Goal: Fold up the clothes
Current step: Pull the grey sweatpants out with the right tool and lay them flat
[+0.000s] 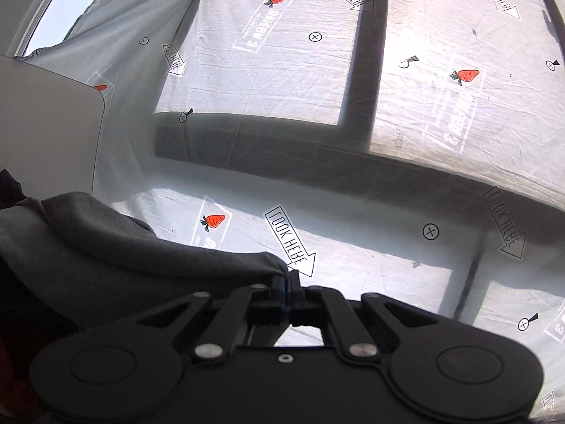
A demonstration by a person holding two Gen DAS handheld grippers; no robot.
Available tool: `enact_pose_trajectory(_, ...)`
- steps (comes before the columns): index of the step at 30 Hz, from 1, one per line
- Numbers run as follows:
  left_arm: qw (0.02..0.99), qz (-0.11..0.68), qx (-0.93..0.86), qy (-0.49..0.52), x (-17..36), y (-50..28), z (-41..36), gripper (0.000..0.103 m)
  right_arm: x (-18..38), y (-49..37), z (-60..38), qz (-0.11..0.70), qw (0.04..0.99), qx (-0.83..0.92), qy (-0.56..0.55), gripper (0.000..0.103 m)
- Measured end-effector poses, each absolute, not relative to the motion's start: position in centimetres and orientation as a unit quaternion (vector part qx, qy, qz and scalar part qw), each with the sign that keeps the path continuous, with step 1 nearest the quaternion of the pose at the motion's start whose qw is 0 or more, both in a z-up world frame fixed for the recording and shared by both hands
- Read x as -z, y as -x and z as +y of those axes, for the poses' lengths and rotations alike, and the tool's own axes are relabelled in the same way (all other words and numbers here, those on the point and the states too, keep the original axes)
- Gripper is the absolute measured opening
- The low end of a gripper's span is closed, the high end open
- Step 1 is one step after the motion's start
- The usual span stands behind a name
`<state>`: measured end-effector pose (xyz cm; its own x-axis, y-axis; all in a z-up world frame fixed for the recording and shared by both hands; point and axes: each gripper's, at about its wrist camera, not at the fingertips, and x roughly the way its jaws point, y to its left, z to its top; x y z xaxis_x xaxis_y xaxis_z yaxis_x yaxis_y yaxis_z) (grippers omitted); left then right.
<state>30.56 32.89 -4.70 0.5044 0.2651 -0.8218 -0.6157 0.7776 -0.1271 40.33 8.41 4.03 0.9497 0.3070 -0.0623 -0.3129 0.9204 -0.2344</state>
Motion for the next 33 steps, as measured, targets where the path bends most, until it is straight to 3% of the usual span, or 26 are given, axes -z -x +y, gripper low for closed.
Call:
enact_pose_trajectory(5, 0.864, 0.411, -0.224, 0.186, 4.3, -29.5, 22.7, 0.103, -4.4, -40.7, -7.5, 0.023, 0.992, 0.000, 0.124, 0.001)
enact_pose_trajectory(10, 0.876, 0.415, -0.170, 0.179, 6.5, -28.2, 11.9, 0.103, -1.7, -41.4, -26.0, 0.098, 0.977, 0.138, 0.126, 0.002)
enact_pose_trajectory(15, 0.849, 0.459, -0.118, 0.235, 9.9, -27.7, 3.8, 0.103, 5.4, -40.5, -39.2, 0.317, 0.924, 0.176, 0.121, 0.010)
enact_pose_trajectory(18, 0.817, 0.491, -0.100, 0.285, 12.3, -28.0, 0.8, 0.103, 7.7, -37.2, -43.4, 0.392, 0.904, 0.171, 0.023, 0.024)
enact_pose_trajectory(20, 0.795, 0.517, -0.099, 0.302, 13.7, -29.6, 0.1, 0.103, 9.0, -36.3, -45.2, 0.418, 0.893, 0.165, -0.025, 0.025)
enact_pose_trajectory(26, 0.739, 0.560, -0.106, 0.358, 18.1, -33.9, 0.1, 0.103, 12.1, -39.3, -49.2, 0.417, 0.884, 0.185, -0.101, 0.031)
enact_pose_trajectory(33, 0.795, 0.541, -0.204, 0.184, 17.1, -37.2, 1.2, 0.103, 11.8, -43.5, -51.8, 0.385, 0.885, 0.217, -0.148, 0.042)
